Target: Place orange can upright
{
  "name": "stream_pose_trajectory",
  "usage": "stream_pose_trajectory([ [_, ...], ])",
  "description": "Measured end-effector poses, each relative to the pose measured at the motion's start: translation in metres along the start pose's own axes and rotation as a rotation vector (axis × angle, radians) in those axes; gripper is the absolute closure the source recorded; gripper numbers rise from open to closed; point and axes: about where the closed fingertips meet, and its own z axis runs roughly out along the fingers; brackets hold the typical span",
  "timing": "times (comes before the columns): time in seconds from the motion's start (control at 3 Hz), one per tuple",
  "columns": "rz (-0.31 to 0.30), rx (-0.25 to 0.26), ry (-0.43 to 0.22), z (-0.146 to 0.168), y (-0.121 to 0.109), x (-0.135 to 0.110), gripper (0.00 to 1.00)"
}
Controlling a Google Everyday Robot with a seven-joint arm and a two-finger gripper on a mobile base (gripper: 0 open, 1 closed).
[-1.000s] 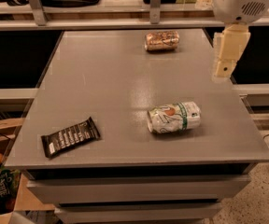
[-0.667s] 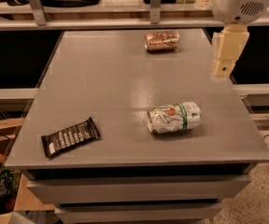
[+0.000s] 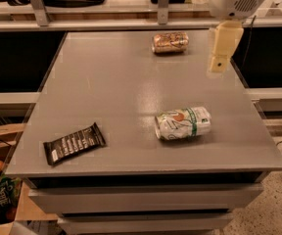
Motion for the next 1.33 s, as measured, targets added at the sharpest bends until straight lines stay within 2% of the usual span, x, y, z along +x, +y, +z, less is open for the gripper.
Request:
stream_pose_trajectory([
  [0.67,-0.060,0.013,0.018,0.031,-0.054,-0.024,0.00],
  [1.0,-0.053,0.023,0.050,0.051,-0.080,-0.030,0.00],
  [1.33,-0.050,0.022,0.084,0.096,-0.127,-0.033,0.00],
])
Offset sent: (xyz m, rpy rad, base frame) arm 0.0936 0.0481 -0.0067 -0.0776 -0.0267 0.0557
